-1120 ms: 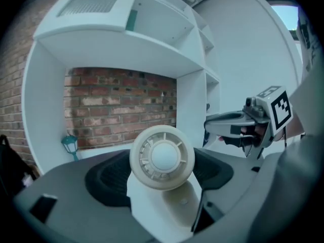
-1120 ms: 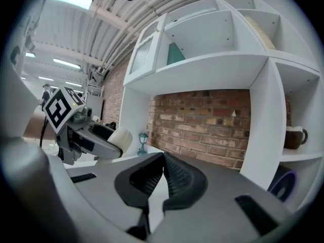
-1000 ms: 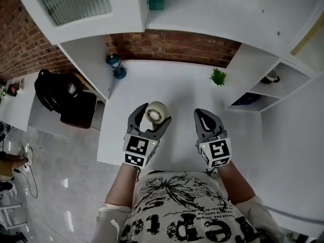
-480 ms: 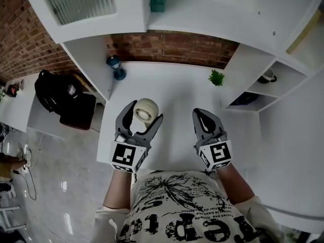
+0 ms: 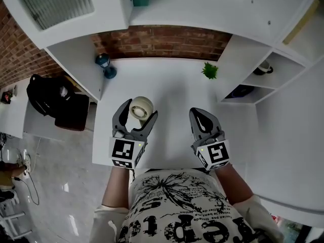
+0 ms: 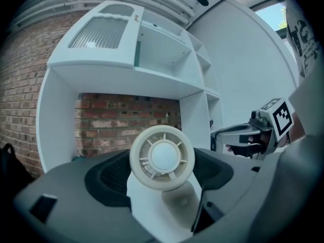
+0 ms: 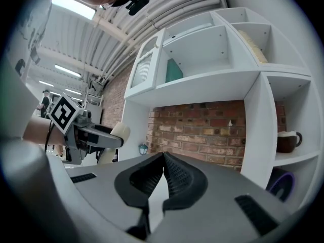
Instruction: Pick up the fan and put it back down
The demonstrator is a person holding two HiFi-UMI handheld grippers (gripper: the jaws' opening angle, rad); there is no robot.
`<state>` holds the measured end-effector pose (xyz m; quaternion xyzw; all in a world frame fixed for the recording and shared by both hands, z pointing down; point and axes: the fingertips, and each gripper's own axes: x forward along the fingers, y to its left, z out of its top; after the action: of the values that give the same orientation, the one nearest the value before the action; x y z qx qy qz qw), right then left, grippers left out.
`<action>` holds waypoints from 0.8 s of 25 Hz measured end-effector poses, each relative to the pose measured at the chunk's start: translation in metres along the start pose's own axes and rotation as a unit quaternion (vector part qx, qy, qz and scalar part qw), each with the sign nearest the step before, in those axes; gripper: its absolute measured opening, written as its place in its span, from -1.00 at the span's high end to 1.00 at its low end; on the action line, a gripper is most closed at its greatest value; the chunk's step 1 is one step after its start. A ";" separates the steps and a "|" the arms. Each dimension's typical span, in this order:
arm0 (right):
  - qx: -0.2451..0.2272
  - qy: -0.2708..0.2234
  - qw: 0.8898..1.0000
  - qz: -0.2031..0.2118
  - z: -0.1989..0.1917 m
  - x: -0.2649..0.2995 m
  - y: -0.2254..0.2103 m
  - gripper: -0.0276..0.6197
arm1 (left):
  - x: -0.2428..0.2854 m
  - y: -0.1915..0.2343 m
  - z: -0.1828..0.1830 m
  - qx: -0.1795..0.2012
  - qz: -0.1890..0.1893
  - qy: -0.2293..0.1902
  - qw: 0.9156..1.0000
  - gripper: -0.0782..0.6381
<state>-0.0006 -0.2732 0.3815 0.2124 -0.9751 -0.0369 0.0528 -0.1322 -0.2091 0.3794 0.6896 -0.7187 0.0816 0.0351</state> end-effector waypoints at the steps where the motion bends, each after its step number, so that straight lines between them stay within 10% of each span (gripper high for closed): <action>1: 0.002 0.004 1.000 -0.002 -0.004 0.000 -0.002 0.87 | 0.006 0.000 -0.008 -0.001 -0.001 0.012 1.000 -0.27; 7: 0.018 0.029 0.999 -0.013 -0.032 0.002 -0.017 0.87 | 0.046 -0.011 -0.077 -0.016 -0.029 0.106 0.994 -0.27; 20: 0.059 0.106 0.992 -0.034 -0.115 0.012 -0.047 0.87 | 0.103 -0.043 -0.231 -0.057 -0.082 0.291 0.951 -0.27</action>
<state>0.0211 -0.3266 0.4926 0.2511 -0.9566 0.0415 0.1422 -0.1085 -0.2737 0.6264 0.6890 -0.6220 0.2344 0.2889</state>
